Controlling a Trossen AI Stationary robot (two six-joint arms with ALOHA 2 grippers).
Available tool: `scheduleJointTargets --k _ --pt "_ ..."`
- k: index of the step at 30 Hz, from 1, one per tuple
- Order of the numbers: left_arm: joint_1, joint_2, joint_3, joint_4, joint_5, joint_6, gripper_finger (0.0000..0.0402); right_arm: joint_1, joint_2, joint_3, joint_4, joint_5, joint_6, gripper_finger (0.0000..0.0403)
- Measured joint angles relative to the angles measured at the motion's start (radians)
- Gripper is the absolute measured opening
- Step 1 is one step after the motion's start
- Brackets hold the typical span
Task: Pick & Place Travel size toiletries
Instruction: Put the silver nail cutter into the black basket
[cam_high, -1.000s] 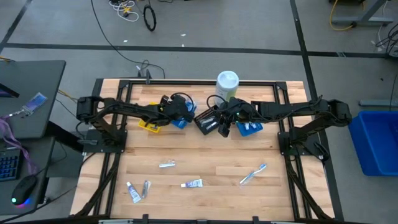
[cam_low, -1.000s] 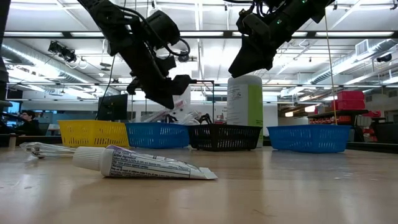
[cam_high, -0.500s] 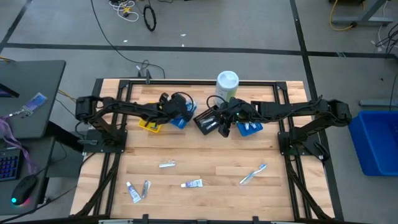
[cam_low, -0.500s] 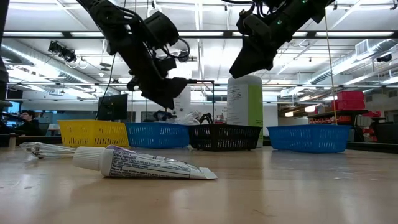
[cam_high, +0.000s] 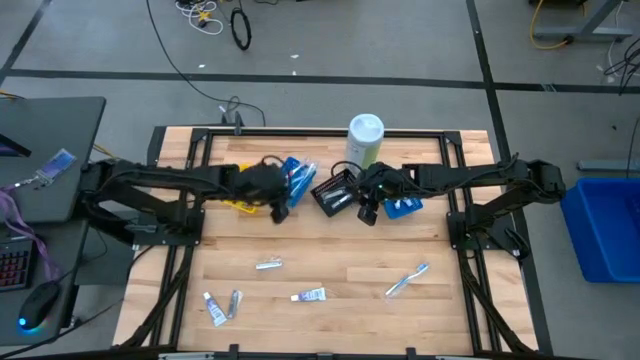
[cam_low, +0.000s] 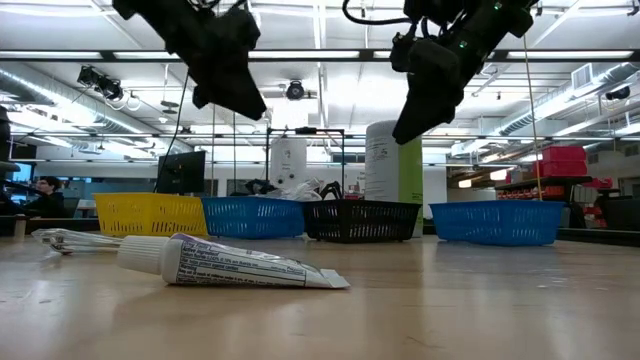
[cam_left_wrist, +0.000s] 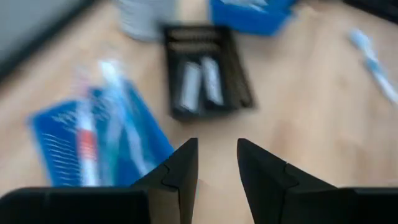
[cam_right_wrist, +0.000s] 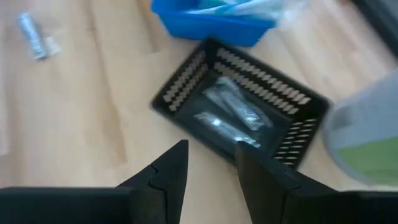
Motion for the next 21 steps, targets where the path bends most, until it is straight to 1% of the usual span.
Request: scheduleJointTargets --k 2,3,9,13,17,21 --pt "-0.036 0.005 0.000 -0.023 0.060 -0.006 0.0121 0.005 0.000 0.000 0.002 -0.042 0.000 0.0141" --pt "-0.059 0.016 0.000 -0.037 0.071 -0.009 0.0121 0.008 0.000 0.000 0.006 -0.054 0.000 0.0141" --pt "-0.197 0.121 0.000 -0.036 0.102 -0.008 0.0121 0.033 0.000 0.000 0.030 -0.054 0.000 0.0140" --pt "-0.256 0.198 -0.001 -0.062 0.141 -0.093 0.0124 0.048 0.000 0.000 0.031 -0.054 0.000 0.0139" --pt "-0.304 0.263 -0.002 -0.087 0.157 -0.155 0.0137 0.062 0.000 0.000 0.030 -0.054 0.000 0.0138" --pt "-0.339 0.317 0.000 -0.099 0.175 -0.194 0.0161 0.073 0.000 0.000 0.031 -0.054 0.009 0.0137"
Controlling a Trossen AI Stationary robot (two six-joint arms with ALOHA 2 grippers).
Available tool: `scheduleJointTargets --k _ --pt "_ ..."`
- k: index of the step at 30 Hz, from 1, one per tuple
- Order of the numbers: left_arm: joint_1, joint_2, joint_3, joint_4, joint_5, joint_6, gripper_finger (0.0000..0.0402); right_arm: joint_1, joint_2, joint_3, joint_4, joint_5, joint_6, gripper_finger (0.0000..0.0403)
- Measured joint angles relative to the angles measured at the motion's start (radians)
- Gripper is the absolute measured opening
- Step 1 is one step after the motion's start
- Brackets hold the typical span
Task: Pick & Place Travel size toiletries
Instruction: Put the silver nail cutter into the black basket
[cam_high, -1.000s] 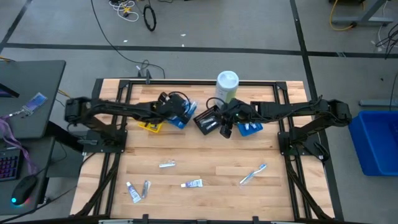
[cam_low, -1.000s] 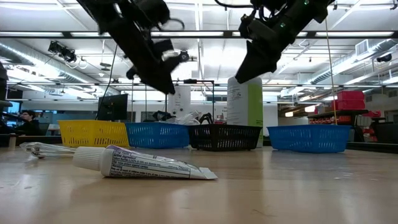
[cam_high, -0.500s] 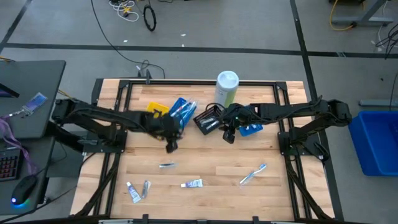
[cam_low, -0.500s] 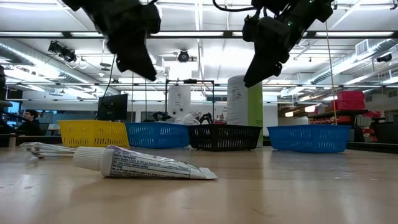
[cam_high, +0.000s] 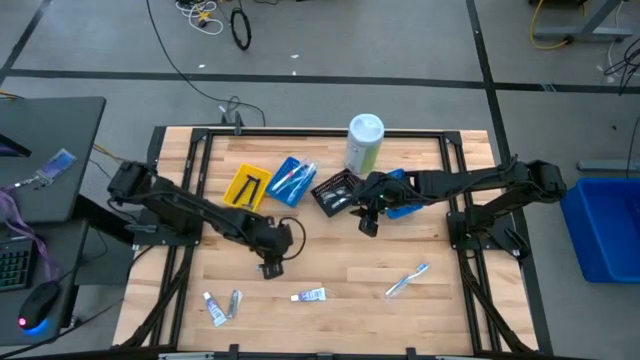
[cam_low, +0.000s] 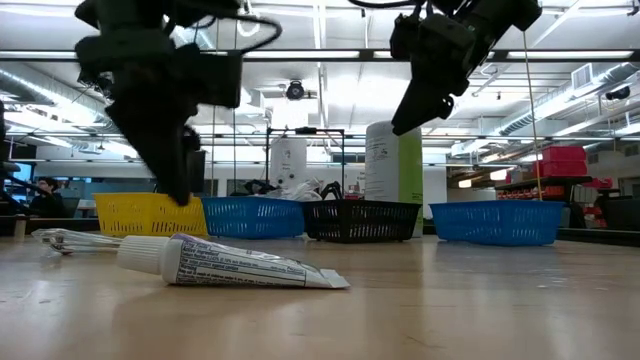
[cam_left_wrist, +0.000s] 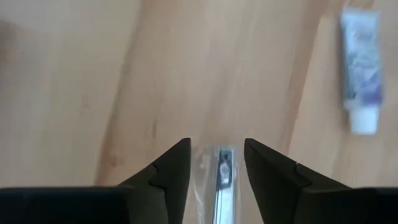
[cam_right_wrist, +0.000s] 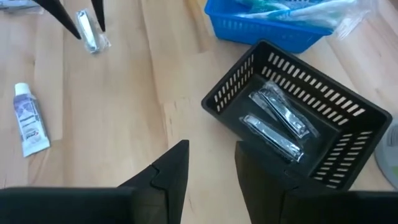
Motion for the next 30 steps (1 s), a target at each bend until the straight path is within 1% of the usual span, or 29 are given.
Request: scheduleJointTargets --k 3,5,8,12,17,23,26,30 --pt "-0.024 0.038 -0.001 -0.020 0.042 -0.011 0.0180 0.010 0.000 0.000 -0.003 0.000 0.001 0.0137" --pt "-0.039 0.052 -0.001 -0.063 0.058 -0.008 0.0190 0.018 0.000 0.000 -0.003 0.000 0.002 0.0137" --pt "-0.058 0.061 -0.001 -0.132 0.058 -0.008 0.0200 0.029 0.000 0.000 -0.001 0.000 0.002 0.0138" --pt "-0.073 0.060 -0.001 -0.163 0.047 -0.012 0.0200 0.040 0.004 0.000 0.009 0.000 0.001 0.0137" --pt "-0.086 0.074 -0.001 -0.156 0.078 -0.016 0.0176 0.048 0.025 0.000 0.034 0.000 0.000 0.0138" --pt "-0.101 0.112 0.004 -0.150 0.089 0.005 0.0146 0.053 0.059 0.000 0.059 0.000 -0.013 0.0136" --pt "-0.100 0.121 0.005 -0.156 0.080 0.036 0.0120 0.055 0.086 0.001 0.084 0.000 -0.048 0.0136" --pt "-0.096 0.123 0.021 -0.169 0.045 0.090 0.0074 0.059 0.132 0.000 0.129 0.000 -0.149 0.0135"
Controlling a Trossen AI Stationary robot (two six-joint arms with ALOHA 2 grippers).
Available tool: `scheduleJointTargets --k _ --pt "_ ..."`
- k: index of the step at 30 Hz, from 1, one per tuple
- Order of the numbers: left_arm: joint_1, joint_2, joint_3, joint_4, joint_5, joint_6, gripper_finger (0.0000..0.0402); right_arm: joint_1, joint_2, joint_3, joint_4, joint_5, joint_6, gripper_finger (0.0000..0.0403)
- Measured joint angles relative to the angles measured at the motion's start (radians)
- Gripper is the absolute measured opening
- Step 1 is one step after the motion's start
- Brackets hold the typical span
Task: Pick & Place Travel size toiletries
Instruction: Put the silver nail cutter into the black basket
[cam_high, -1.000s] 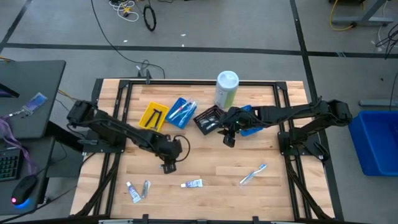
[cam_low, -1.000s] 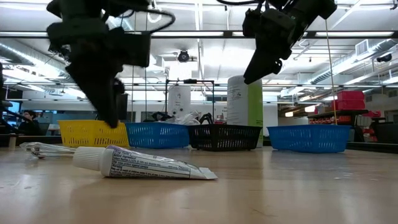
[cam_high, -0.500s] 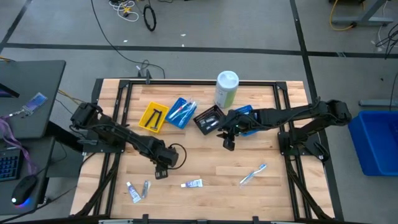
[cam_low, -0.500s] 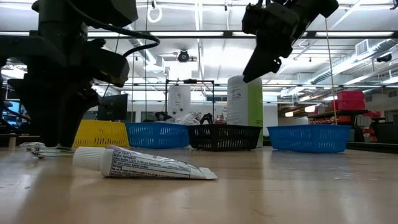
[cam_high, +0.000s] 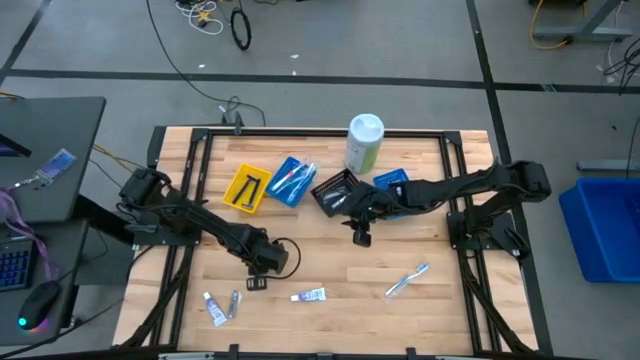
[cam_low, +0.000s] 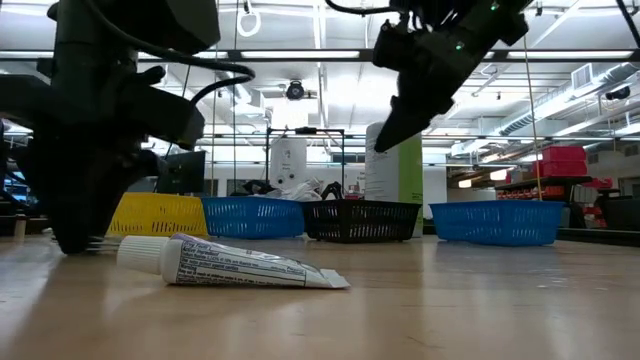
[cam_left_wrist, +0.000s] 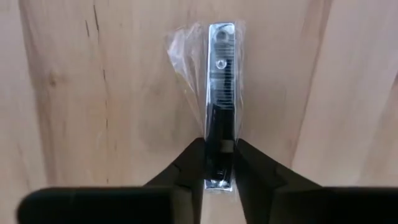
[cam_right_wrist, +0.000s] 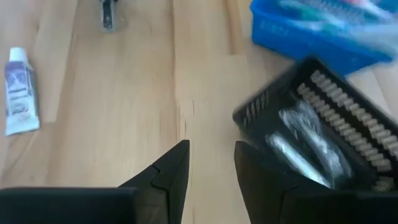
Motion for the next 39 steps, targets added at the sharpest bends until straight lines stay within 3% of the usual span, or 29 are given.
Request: scheduleJointTargets --k 7,15,21,26,32,39 --pt "0.025 0.000 0.078 0.021 -0.236 0.099 0.0061 0.028 0.097 0.000 0.217 -0.001 -0.020 0.0150" --pt "0.075 -0.001 0.132 0.154 -0.427 0.333 0.0074 0.043 0.203 0.000 0.328 -0.005 -0.005 0.0216" --pt "0.143 -0.002 0.131 0.212 -0.454 0.388 0.0077 0.043 0.252 0.000 0.410 -0.094 0.012 0.0260" --pt "0.184 -0.002 0.130 0.290 -0.420 0.448 0.0074 0.043 0.287 0.000 0.484 -0.030 0.016 0.0270" --pt "0.208 -0.002 0.130 0.304 -0.402 0.502 0.0073 0.037 0.287 0.000 0.512 0.053 -0.001 0.0245" --pt "0.212 -0.002 0.130 0.300 -0.410 0.499 0.0073 0.034 0.287 0.000 0.546 0.054 -0.028 0.0198"
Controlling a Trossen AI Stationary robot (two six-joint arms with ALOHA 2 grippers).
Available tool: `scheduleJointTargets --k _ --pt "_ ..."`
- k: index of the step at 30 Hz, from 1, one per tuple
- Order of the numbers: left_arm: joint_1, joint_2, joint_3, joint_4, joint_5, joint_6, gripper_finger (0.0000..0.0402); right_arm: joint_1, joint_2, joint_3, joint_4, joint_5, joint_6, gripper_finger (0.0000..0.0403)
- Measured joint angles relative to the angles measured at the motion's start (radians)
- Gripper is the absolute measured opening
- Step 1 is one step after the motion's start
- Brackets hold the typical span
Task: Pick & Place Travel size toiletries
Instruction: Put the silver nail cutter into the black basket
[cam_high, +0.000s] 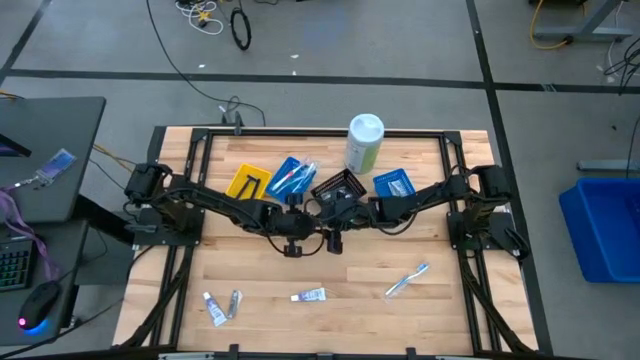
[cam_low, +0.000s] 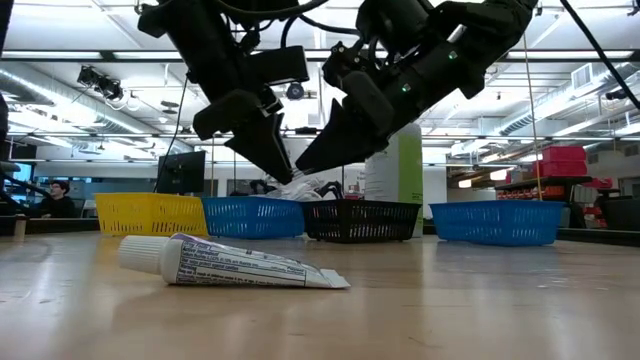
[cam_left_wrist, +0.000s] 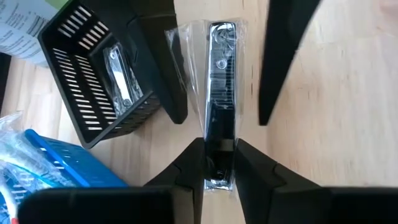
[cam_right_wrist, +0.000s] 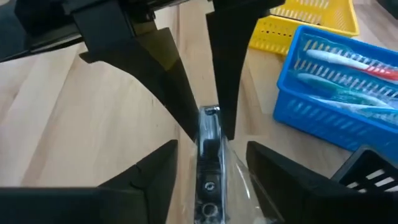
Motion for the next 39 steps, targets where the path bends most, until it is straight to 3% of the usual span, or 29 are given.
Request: scheduleJointTargets --k 8,17,24,30,36,39 --pt "0.000 0.000 0.000 0.005 -0.010 -0.004 0.0080 0.000 0.000 0.000 -0.015 0.000 -0.008 0.0111" --pt "0.000 -0.001 0.000 0.008 -0.002 -0.052 0.0089 0.000 0.000 0.000 -0.033 0.000 -0.009 0.0065" --pt "0.000 -0.002 0.000 0.010 -0.014 -0.090 0.0125 0.000 -0.004 0.001 -0.129 -0.002 -0.008 0.0059" --pt "0.000 -0.002 0.000 0.010 -0.013 -0.092 0.0151 0.002 -0.134 0.000 -0.390 0.000 0.044 0.0058" --pt "0.004 -0.002 0.000 0.010 -0.013 -0.092 0.0157 -0.011 -0.315 0.000 -0.641 0.179 0.021 0.0057" --pt "0.004 -0.002 0.000 0.010 -0.013 -0.093 0.0154 -0.042 -0.367 0.000 -0.683 0.181 -0.019 0.0062"
